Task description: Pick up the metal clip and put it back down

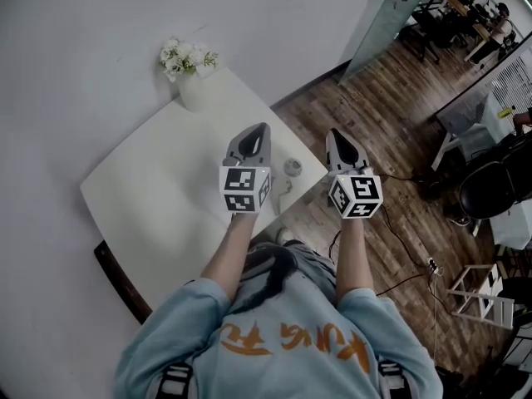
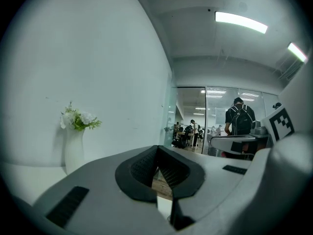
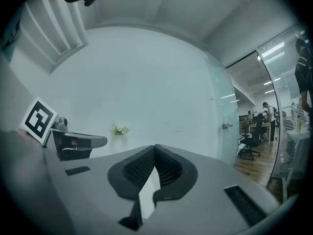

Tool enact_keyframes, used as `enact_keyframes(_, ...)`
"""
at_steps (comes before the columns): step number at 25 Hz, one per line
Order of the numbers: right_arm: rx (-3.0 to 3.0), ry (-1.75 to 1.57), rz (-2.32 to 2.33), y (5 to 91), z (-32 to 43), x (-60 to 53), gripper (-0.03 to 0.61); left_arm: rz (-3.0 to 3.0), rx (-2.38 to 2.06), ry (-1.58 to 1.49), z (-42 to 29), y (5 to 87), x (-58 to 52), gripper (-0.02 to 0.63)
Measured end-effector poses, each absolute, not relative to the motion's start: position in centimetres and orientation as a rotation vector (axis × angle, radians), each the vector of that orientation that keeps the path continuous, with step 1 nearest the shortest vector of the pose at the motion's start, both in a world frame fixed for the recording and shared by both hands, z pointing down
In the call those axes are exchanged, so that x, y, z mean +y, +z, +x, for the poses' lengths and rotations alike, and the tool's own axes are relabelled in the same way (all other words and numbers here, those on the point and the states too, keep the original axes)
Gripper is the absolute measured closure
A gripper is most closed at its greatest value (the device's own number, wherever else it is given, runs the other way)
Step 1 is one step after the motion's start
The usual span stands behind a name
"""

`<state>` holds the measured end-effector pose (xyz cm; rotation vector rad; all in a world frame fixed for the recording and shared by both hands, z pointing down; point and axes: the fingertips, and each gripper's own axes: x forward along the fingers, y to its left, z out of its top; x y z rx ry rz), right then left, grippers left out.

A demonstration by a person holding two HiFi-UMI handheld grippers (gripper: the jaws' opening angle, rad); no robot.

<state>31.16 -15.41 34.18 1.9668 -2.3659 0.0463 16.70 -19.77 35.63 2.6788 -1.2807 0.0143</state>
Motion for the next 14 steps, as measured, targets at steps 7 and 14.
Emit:
enact_keyframes(7, -2.374, 0.061, 1.976, 34.2, 32.6, -15.6, 0.566, 2.67, -1.314, 0.016, 17.6, 35.2, -20.7, 0.589)
enact_keyframes(14, -2.379, 0.099, 1.977, 35.2, 34.3, -16.2, 0.566, 2.679, -1.31, 0.027, 19.6, 35.4, -21.3, 0.589)
